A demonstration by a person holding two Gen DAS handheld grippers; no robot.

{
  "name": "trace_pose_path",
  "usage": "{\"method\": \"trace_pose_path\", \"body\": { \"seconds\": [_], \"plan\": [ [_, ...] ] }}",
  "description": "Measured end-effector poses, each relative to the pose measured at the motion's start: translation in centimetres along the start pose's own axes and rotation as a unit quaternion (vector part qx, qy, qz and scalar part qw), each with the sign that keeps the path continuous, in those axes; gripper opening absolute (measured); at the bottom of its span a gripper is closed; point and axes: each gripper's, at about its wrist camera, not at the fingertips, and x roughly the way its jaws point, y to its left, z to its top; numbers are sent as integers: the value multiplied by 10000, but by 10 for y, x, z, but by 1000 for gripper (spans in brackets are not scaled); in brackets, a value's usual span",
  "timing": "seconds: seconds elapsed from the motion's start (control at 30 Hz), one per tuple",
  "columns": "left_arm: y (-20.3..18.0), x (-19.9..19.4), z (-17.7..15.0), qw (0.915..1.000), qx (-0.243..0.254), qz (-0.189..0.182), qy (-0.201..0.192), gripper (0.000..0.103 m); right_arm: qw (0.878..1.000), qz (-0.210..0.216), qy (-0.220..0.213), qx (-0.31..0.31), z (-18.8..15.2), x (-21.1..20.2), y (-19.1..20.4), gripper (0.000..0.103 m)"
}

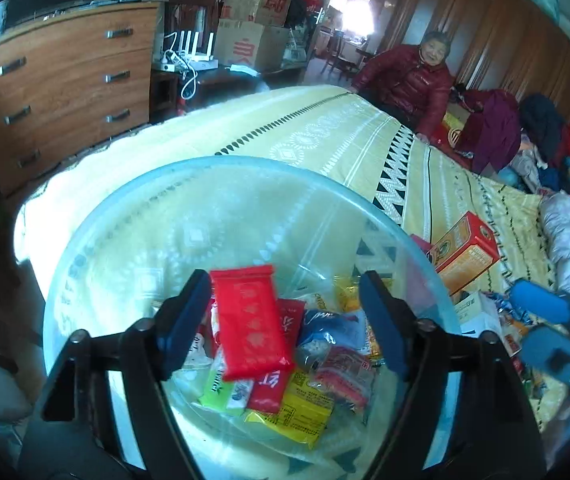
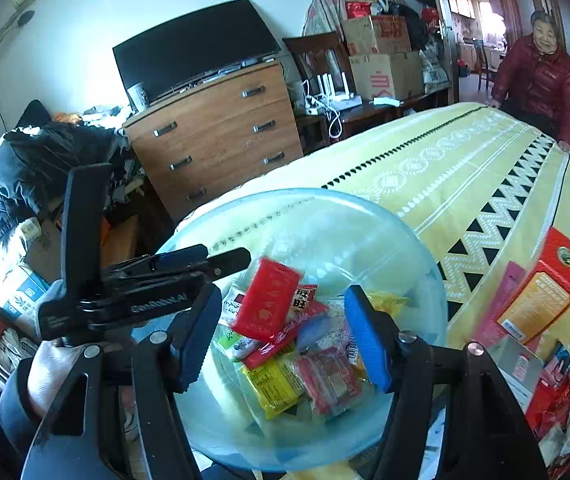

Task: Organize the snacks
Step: 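Move both empty tools back to the snack heap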

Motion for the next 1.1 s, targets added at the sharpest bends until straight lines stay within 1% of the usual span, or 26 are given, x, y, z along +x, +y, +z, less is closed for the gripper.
{"method": "trace_pose_path", "body": {
  "seconds": [0.07,0.1,0.13,0.17,0.2,0.23,0.27,0.3,0.33,0.4,0.43,0.5,0.57,0.6,0.67,0.7,0.73,0.77,0.83,0.87,0.9,0.93,0.97,1.03,1.1],
  "plan": [
    [-9,-5,-2,9998,138,51,-92,82,9998,-76,-201,-56,-5,-18,1,67],
    [-16,-10,-2,9997,216,11,-152,83,9994,-98,-316,-76,-8,-29,2,67],
    [-24,-17,-3,9993,304,-60,-221,83,9983,-138,-555,-99,-17,-49,3,68],
    [-34,-25,-4,9985,418,-170,-312,86,9964,-192,-808,-148,-28,-67,4,71],
    [-43,-32,-6,9975,514,-291,-396,92,9946,-270,-980,-200,-37,-82,5,81],
    [-57,-44,-10,9954,653,-473,-512,96,9914,-455,-1199,-260,-56,-103,6,94],
    [-69,-50,-15,9934,787,-597,-591,103,9893,-604,-1309,-225,-74,-119,5,98],
    [-87,-58,-21,9896,1011,-762,-686,103,9885,-761,-1306,-106,-95,-134,1,102],
    [-100,-61,-27,9865,1189,-876,-713,103,9883,-860,-1256,-20,-111,-144,-3,102],
    [-140,-64,-43,9769,1610,-1272,-590,103,9858,-1224,-1107,309,-153,-163,-18,102],
    [-161,-64,-52,9709,1791,-1515,-483,103,9836,-1413,-988,534,-175,-172,-28,102],
    [-204,-63,-75,9562,2171,-1945,-273,103,9768,-1770,-679,995,-224,-189,-54,102],
    [-241,-59,-97,9401,2529,-2284,-59,103,9691,-1966,-439,1422,-261,-203,-76,99],
    [-259,-53,-109,9313,2677,-2467,127,103,9652,-2050,-360,1582,-275,-210,-86,96],
    [-288,-38,-126,9161,2845,-2776,522,103,9552,-2254,-271,1896,-304,-226,-106,96],
    [-300,-26,-132,9104,2843,-2912,741,103,9515,-2267,-278,2063,-314,-234,-114,96],
    [-312,-9,-137,9056,2780,-3027,1047,103,9468,-2258,-309,2271,-325,-242,-124,96],
    [-323,9,-142,9037,2633,-3083,1374,102,9419,-2243,-357,2475,-334,-249,-133,96],
    [-336,43,-145,9050,2265,-3136,1773,102,9344,-2244,-408,2736,-350,-258,-150,96],
    [-342,60,-147,9088,2141,-3046,1885,101,9323,-2226,-423,2820,-356,-260,-156,96],
    [-349,74,-150,9146,2284,-2768,1862,100,9308,-2202,-428,2887,-359,-261,-161,96],
    [-353,83,-154,9163,2462,-2548,1865,99,9288,-2175,-427,2969,-365,-262,-166,96],
    [-357,95,-160,9160,2532,-2416,1959,98,9277,-2141,-426,3029,-369,-263,-170,96],
    [-357,117,-167,9175,2361,-2319,2207,98,9255,-2028,-422,3172,-378,-265,-174,96],
    [-361,139,-172,9228,2213,-2114,2342,97,9226,-1956,-400,3301,-389,-266,-180,96]
  ]
}}
